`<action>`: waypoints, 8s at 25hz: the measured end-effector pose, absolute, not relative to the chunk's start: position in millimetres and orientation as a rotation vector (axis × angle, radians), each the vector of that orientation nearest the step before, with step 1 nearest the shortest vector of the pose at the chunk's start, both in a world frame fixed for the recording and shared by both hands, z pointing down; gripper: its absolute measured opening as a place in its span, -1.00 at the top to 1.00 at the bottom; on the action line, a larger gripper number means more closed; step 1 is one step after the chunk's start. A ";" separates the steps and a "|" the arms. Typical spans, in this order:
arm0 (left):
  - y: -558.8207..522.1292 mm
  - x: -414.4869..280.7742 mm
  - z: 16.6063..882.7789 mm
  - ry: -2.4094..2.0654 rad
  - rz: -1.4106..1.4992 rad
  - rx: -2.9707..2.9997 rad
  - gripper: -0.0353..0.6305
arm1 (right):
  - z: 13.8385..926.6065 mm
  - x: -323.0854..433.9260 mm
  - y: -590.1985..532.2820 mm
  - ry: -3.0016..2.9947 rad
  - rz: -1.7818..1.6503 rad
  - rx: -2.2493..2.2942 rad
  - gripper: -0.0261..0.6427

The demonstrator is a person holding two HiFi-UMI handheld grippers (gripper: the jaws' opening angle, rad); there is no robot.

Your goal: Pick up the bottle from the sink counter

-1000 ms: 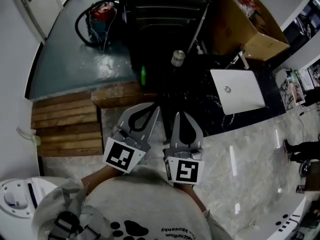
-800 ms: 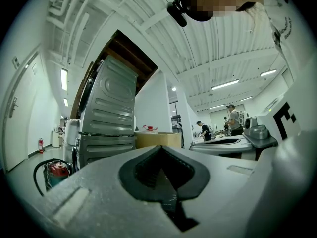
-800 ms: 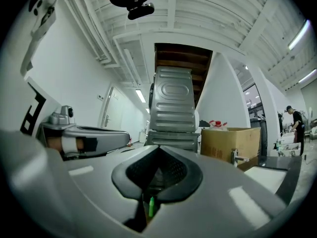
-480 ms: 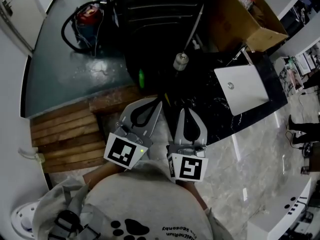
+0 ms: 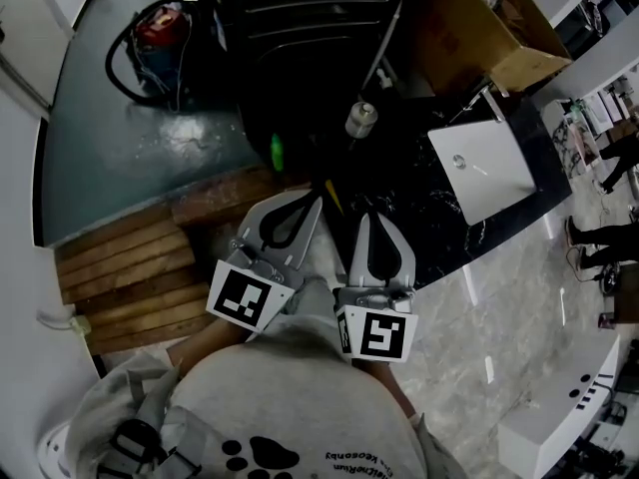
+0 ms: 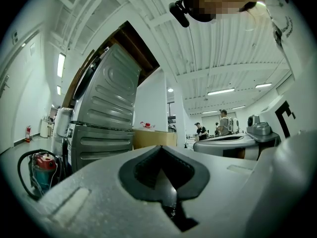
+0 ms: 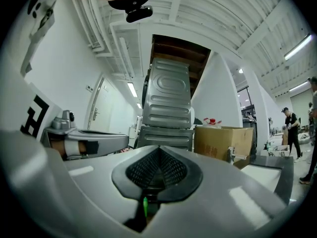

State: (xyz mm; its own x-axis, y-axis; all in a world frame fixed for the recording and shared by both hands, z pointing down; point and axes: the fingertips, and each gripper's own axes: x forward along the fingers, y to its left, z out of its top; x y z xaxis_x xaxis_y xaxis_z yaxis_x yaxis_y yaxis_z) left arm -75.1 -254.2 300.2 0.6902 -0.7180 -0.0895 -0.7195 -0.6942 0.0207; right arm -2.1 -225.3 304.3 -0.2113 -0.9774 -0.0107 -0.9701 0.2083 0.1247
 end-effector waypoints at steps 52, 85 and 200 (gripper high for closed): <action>-428.9 20.1 401.3 1.161 -0.066 -2.953 0.74 | 393.0 80.8 -387.0 -2.379 0.020 1.846 0.92; -482.9 42.4 490.6 1.242 -0.333 -3.071 0.17 | 441.2 83.9 -421.2 -2.340 0.170 1.841 0.92; -255.7 -49.6 379.4 1.155 -0.399 -2.930 -0.12 | 355.9 23.9 -226.9 -2.288 -0.046 1.880 0.92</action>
